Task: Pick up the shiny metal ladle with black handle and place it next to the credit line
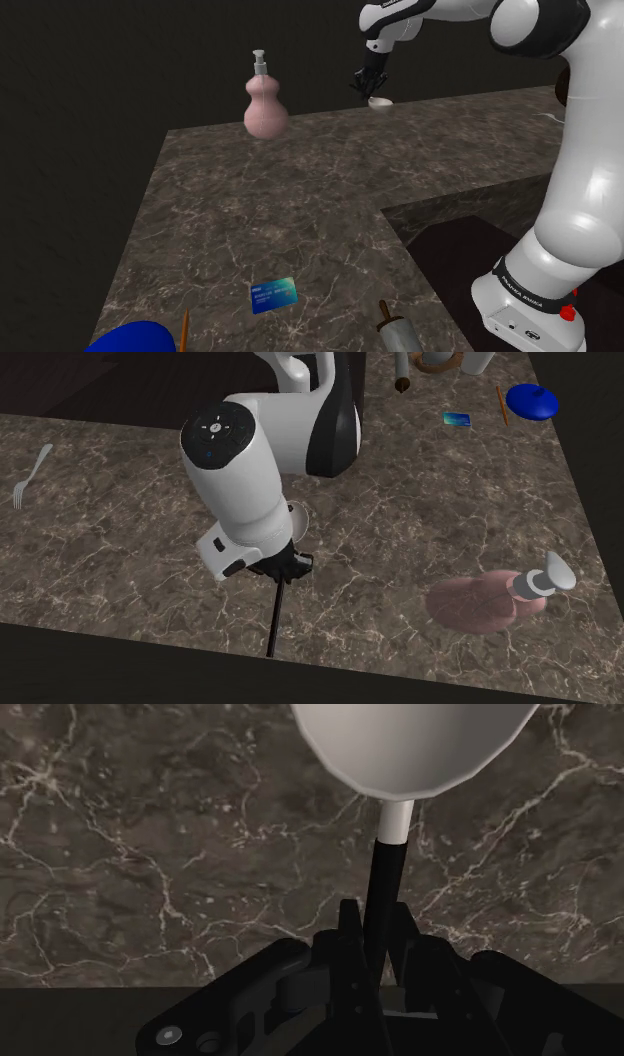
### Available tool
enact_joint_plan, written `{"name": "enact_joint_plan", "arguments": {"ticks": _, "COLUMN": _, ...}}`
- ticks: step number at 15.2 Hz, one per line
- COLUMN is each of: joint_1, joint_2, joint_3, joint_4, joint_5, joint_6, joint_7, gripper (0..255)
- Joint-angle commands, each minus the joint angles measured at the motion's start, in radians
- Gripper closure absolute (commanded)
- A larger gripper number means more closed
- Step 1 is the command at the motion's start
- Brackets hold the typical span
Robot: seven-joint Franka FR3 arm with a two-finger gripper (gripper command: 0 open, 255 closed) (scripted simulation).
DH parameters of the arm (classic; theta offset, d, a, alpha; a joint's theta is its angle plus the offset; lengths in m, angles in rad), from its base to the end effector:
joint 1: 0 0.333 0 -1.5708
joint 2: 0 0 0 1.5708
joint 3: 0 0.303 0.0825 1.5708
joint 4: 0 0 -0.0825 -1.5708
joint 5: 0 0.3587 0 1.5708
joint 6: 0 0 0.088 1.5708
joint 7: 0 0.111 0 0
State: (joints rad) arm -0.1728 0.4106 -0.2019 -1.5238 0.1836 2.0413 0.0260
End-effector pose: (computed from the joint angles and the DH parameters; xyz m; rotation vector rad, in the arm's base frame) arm 0.6248 -0.2140 0.4311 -2.9889 0.6897 -0.1994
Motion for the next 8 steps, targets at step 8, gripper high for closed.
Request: {"name": "enact_joint_plan", "arguments": {"ticks": 8, "joint_1": 0.128, "joint_2": -0.193, "joint_3": 0.033, "joint_4": -0.263, "joint_5": -0.064, "joint_6": 0.088, "joint_7": 0.164, "gripper": 255}}
